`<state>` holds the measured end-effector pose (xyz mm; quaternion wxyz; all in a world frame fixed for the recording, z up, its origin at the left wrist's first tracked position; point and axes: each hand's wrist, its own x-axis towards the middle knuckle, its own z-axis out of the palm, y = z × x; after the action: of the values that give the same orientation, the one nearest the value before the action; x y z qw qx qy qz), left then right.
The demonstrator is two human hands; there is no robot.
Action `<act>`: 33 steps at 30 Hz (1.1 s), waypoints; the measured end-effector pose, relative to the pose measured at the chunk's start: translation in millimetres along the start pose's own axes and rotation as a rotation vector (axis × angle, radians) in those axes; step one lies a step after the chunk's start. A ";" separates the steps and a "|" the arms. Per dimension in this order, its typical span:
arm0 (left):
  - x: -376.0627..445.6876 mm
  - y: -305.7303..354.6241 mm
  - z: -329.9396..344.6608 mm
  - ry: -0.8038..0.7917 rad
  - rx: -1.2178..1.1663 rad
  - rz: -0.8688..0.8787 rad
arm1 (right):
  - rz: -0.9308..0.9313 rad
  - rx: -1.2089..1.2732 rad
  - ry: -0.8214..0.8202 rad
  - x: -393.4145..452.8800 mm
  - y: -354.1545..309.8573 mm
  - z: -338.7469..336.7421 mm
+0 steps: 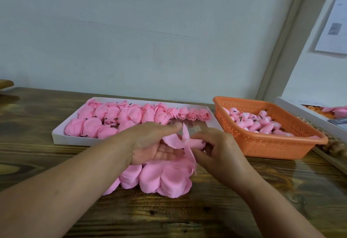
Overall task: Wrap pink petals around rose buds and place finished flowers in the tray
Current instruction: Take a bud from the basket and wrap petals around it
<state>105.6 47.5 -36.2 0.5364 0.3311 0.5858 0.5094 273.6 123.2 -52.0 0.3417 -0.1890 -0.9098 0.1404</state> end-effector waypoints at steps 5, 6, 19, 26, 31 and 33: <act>-5.8 -17.7 4.4 -0.004 -0.067 0.055 | 0.020 0.077 0.081 -1.9 -1.1 2.9; -6.1 -19.8 5.7 0.018 -0.086 0.075 | 0.026 0.099 0.074 -2.0 -1.2 2.9; -5.3 -28.0 21.7 0.211 -0.314 0.162 | 0.028 0.040 -0.020 0.1 -12.8 3.8; -10.1 -22.9 30.6 0.329 -0.127 0.222 | 0.049 -0.037 -0.027 -0.4 -15.8 2.0; -19.2 -14.7 34.0 0.302 0.024 0.288 | 0.236 0.184 0.003 3.1 -14.7 -4.9; -20.8 -14.0 35.0 0.286 0.056 0.294 | 0.261 0.204 -0.034 4.7 -15.3 -9.7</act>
<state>145.9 32.8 -40.2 0.3582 0.3522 0.6151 0.6077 273.1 112.8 -36.4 0.3224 -0.2673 -0.8643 0.2786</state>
